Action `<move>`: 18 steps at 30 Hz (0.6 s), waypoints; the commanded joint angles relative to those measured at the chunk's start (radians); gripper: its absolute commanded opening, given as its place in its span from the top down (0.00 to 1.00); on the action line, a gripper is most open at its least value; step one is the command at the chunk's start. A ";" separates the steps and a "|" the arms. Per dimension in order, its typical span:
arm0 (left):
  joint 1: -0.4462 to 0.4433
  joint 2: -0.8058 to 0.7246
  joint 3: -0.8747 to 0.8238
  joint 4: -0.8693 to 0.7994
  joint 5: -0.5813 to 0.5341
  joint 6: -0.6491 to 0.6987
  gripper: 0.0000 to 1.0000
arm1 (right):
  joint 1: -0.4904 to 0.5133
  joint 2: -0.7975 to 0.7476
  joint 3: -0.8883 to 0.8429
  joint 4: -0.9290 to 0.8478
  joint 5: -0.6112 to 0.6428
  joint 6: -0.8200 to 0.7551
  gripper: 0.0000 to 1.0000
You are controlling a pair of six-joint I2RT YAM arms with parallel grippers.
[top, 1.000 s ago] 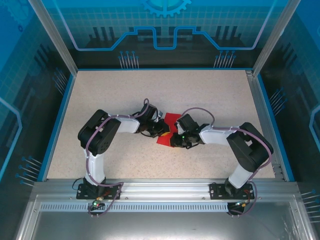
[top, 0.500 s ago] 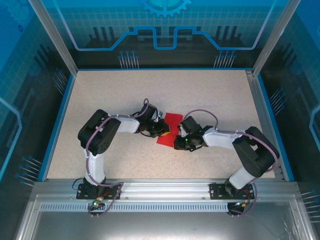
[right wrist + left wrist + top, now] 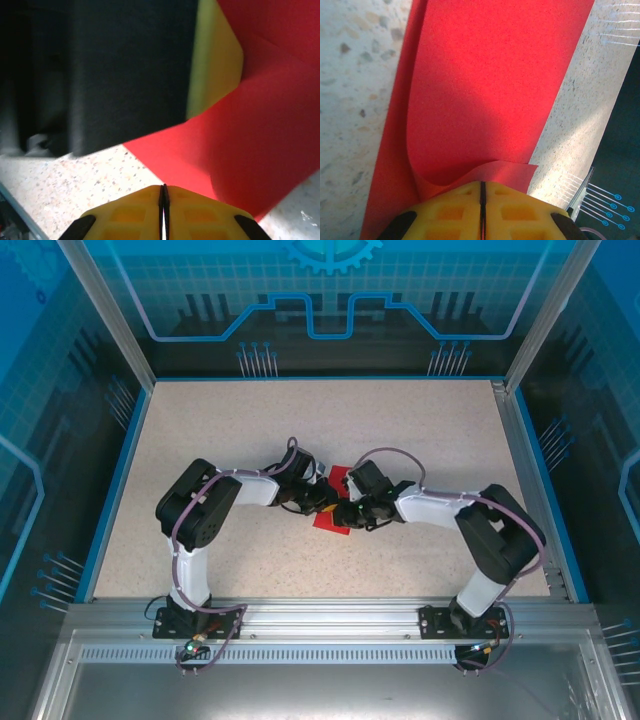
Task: Fold a paper plane with a square sheet of paper (pick it up from the middle)
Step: Fold the triangle a second time at the center of the table.
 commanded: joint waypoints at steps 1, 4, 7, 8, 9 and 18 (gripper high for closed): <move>0.016 0.059 -0.032 -0.102 -0.054 0.024 0.89 | 0.004 0.053 0.005 -0.029 0.009 0.007 0.89; 0.017 0.057 -0.030 -0.105 -0.056 0.025 0.89 | -0.003 0.049 -0.036 -0.036 0.023 0.001 0.88; 0.017 0.059 -0.028 -0.107 -0.057 0.028 0.89 | -0.013 0.026 -0.089 -0.040 0.026 0.000 0.88; 0.017 0.060 -0.027 -0.108 -0.060 0.028 0.89 | -0.014 0.016 -0.109 -0.033 0.018 0.001 0.88; 0.018 0.062 -0.026 -0.110 -0.059 0.028 0.89 | -0.017 0.006 -0.128 -0.021 0.011 0.004 0.87; 0.021 0.069 -0.021 -0.114 -0.062 0.029 0.90 | -0.025 -0.069 -0.210 -0.027 -0.008 0.005 0.86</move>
